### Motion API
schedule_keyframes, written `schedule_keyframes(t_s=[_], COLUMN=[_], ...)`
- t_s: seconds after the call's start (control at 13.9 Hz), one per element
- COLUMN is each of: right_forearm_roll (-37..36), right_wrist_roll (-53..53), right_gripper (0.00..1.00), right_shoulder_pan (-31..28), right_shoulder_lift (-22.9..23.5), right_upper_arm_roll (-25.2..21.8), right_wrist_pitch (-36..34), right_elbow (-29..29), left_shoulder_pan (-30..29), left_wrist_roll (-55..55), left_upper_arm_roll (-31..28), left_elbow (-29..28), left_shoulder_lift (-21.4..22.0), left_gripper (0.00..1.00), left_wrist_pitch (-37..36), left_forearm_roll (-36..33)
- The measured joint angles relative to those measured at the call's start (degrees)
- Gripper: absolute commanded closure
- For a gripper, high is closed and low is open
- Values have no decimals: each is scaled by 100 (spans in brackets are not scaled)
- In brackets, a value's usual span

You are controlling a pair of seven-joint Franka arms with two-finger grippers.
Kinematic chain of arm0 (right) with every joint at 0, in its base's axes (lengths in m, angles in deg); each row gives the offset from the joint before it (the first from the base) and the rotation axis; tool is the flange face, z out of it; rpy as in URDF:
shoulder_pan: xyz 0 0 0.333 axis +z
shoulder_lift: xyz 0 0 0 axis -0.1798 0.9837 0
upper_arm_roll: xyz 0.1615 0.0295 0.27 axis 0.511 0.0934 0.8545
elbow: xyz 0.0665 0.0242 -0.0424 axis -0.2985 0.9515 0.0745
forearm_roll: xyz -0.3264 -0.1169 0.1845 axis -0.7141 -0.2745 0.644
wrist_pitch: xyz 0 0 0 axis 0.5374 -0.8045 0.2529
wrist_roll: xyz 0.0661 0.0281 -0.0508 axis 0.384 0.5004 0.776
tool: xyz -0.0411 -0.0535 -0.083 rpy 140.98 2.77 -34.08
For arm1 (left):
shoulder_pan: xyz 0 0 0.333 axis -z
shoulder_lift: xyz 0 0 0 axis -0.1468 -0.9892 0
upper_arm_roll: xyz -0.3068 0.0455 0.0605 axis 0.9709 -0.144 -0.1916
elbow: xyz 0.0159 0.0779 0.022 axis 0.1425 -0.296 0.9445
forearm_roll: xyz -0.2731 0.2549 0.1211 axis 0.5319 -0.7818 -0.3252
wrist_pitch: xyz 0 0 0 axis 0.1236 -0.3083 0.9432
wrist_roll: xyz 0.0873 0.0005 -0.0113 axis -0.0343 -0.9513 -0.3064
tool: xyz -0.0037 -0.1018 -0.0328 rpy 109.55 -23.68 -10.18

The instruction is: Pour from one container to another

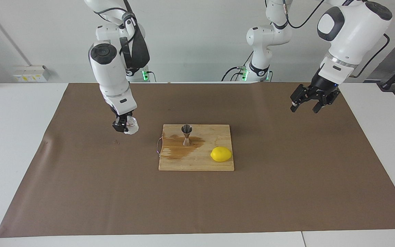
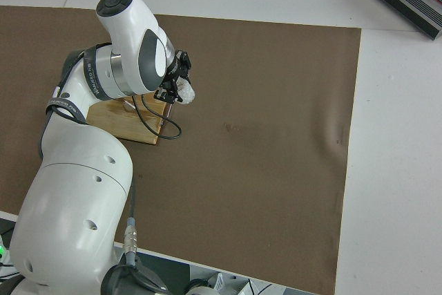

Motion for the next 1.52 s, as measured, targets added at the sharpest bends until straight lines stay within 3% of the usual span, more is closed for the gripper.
schedule_keyframes(t_s=[0.36, 0.79, 1.15, 1.52], right_forearm_roll=[-224, -454, -598, -603], right_wrist_roll=[-584, -987, -1343, -1479], right_gripper=[100, 100, 100, 100], right_shoulder_pan=[396, 709, 981, 1032], right_shoulder_lift=[75, 232, 415, 620], right_upper_arm_roll=[3, 4, 5, 5], right_wrist_pitch=[-267, -599, -603, -815], right_elbow=[-269, -605, -670, -1094], left_shoulder_pan=[-4, 11, 989, 1194], left_wrist_roll=[38, 52, 222, 242], left_upper_arm_roll=[-16, -92, -831, -899], left_elbow=[21, 339, 379, 382], left_shoulder_lift=[194, 288, 332, 391], left_gripper=[0, 0, 0, 0], left_wrist_pitch=[-796, -2010, -2158, -2164], left_forearm_roll=[-558, -758, -766, -766])
